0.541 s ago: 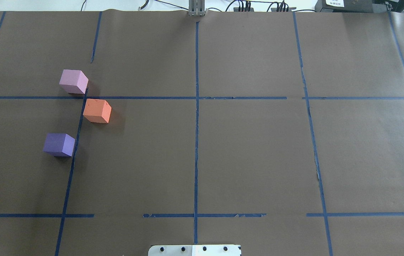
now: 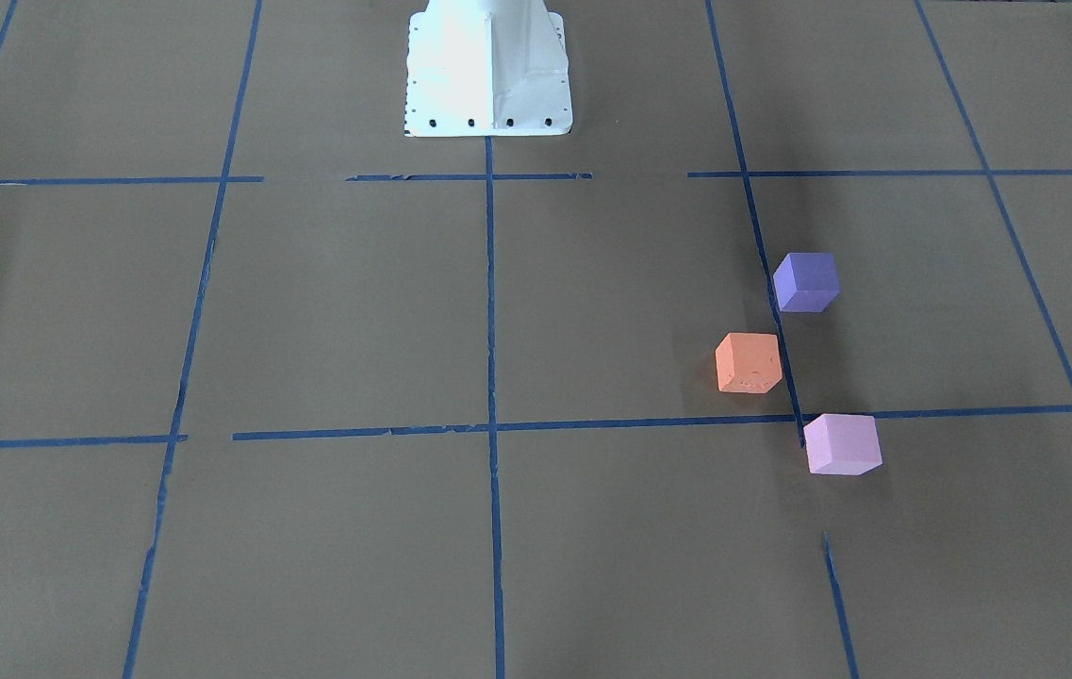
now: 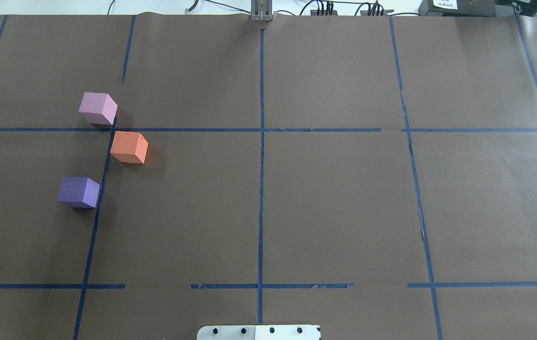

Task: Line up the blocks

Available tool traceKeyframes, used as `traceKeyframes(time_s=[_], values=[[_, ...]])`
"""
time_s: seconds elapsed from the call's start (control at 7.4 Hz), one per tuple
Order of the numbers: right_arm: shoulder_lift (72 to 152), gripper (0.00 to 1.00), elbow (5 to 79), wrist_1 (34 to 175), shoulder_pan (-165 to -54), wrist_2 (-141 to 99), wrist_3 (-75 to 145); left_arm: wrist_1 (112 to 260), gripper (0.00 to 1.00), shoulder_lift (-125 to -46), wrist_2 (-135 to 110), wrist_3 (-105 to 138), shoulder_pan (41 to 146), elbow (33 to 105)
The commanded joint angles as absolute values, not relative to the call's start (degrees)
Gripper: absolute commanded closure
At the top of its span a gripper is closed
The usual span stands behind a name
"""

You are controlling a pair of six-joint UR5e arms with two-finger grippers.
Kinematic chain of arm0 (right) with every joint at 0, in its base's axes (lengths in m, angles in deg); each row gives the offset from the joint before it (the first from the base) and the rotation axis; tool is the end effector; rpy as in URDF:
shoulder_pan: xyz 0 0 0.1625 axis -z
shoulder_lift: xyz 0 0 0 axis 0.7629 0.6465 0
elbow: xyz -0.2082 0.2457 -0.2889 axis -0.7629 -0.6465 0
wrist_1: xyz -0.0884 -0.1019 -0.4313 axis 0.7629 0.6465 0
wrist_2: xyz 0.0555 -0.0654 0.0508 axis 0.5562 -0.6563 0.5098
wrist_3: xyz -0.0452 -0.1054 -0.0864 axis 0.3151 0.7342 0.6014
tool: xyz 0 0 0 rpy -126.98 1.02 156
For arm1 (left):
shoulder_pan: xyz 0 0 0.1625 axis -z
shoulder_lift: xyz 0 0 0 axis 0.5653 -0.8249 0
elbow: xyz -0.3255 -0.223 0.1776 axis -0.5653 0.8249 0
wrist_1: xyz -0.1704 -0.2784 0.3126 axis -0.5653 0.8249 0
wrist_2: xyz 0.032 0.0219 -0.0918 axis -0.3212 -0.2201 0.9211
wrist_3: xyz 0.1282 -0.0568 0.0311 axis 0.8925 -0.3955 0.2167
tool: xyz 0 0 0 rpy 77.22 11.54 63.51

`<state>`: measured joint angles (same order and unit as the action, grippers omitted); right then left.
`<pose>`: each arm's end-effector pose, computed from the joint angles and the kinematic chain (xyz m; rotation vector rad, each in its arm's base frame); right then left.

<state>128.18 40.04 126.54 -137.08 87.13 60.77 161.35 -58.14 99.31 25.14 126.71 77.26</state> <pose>0.0127 -0.5515 0.6739 -0.0262 -0.7272 -0.1711 -0.0543 -0.4789 0.6759 0.0391 0.7547 -0.1131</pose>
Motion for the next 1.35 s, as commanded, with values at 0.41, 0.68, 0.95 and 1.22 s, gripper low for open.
traceKeyframes(time_s=[0.41,0.68,0.95,1.22], values=[[128.20,0.00,40.04,126.54,-137.08,87.13,60.77,163.77,0.00,-58.39,99.51,25.19,126.53,77.44],[128.20,0.00,40.04,126.54,-137.08,87.13,60.77,163.51,0.00,-60.39,100.38,25.11,124.09,78.31],[128.20,0.00,40.04,126.54,-137.08,87.13,60.77,163.51,0.00,-65.56,100.12,24.84,118.21,78.05],[128.20,0.00,40.04,126.54,-137.08,87.13,60.77,163.33,0.00,-72.32,100.21,17.78,110.93,77.88]])
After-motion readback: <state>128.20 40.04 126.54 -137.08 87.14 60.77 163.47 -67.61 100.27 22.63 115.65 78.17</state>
